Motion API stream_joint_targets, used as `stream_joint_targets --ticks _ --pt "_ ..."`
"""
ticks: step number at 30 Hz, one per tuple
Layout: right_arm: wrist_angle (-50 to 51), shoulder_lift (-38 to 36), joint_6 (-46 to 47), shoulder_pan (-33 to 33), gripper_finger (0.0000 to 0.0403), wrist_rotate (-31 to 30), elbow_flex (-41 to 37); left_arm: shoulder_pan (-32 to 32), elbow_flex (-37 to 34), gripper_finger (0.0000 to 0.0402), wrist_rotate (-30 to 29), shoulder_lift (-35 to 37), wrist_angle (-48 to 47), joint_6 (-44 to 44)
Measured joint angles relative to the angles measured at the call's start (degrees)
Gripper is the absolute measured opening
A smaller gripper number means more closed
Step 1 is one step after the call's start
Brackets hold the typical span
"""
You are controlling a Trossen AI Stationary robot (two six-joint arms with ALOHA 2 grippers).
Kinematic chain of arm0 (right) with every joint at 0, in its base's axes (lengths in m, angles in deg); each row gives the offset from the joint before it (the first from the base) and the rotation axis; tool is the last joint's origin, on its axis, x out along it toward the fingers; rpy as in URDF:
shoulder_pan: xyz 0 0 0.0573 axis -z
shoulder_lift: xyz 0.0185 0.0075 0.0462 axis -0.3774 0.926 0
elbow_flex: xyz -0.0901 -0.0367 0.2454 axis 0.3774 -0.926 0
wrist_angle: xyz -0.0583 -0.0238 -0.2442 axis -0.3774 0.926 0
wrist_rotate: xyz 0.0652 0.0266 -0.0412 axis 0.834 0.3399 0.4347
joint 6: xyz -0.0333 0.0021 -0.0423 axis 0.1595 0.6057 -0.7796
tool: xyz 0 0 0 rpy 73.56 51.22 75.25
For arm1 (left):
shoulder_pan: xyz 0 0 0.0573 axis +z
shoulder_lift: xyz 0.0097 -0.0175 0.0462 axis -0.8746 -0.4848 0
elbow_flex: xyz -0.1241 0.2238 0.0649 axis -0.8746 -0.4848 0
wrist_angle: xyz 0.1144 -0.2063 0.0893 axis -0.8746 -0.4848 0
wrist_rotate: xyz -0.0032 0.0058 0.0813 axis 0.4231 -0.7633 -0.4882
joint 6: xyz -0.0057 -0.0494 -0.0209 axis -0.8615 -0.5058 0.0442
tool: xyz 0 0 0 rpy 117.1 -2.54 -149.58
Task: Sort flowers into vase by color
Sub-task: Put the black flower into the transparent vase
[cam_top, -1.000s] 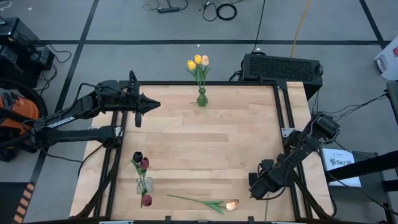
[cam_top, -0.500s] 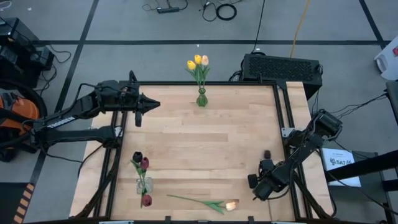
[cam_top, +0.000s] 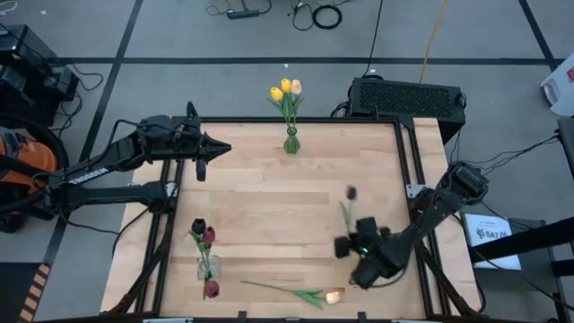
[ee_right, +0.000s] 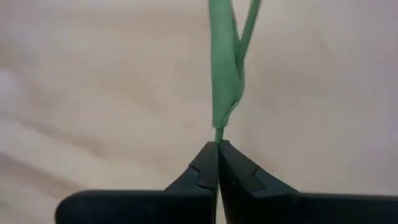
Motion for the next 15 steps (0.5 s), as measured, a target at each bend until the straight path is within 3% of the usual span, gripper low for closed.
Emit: stream_joint_targets --ticks 2,7,11,15 --pt "0.5 -0.1 -2.9 1.6 0.0000 -7.8 2.2 0.0 0.0 0.0034 0.0 0.0 0.0 -0.1" --pt "0.6 -0.1 -17.7 5.8 0.0000 -17.6 9.1 0.0 0.0 0.0034 0.0 0.0 0.1 -0.5" --pt "0.8 -0.2 -30.1 9.8 0.0000 -22.2 15.5 0.0 0.0 0.0034 0.4 0.0 1.0 -1.4" --pt "-1.7 -0.3 -44.0 14.3 0.0000 -23.1 21.9 0.0 0.0 0.0034 5.6 0.0 2.4 -2.0"
